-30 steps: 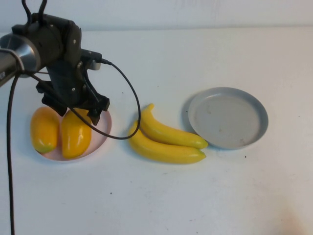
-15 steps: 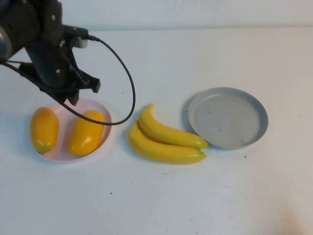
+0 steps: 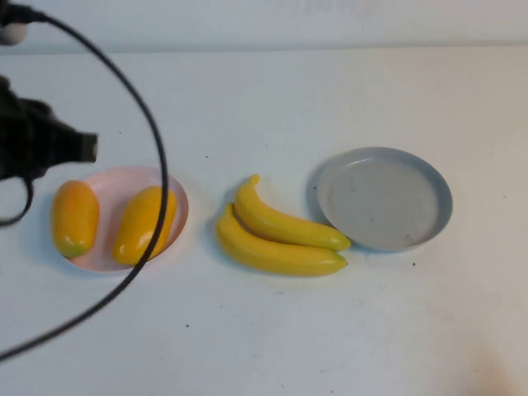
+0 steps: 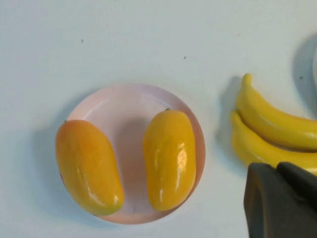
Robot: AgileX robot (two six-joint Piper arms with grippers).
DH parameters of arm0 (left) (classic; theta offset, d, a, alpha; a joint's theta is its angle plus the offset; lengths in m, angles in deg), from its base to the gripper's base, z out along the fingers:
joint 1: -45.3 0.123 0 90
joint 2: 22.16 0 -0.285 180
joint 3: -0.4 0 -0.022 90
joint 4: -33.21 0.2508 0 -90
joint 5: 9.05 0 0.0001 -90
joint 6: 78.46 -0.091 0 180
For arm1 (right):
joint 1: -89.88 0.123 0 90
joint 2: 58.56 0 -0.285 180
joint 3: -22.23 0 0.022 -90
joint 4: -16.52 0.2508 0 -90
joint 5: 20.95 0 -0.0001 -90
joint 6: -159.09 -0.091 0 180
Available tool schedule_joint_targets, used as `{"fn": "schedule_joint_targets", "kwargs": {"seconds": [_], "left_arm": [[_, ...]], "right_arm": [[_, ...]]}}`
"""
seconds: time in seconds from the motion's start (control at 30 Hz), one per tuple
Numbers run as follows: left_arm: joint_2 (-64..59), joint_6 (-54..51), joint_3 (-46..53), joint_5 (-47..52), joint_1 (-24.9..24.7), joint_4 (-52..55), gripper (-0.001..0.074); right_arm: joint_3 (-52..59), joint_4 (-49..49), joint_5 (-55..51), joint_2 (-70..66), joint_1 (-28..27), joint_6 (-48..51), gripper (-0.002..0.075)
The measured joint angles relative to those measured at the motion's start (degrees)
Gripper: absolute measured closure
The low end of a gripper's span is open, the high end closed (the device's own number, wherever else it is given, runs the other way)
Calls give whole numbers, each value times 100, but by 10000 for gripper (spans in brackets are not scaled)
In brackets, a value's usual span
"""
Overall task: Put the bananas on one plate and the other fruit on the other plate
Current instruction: Put another type of fruit in the right plate
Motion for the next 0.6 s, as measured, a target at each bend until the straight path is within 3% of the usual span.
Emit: {"fn": "schedule_joint_targets", "kwargs": {"seconds": [0.27, 0.43, 0.6], "left_arm": [[2564, -23, 2413, -1025, 0, -61, 737], [3698, -23, 3154, -1074, 0, 55, 738], [4514, 48, 3265, -1223, 0, 74, 738]], "right_arm": [[0, 0, 0, 0, 0, 0, 743], [0, 0, 0, 0, 0, 0, 743], [0, 0, 0, 0, 0, 0, 743]]}}
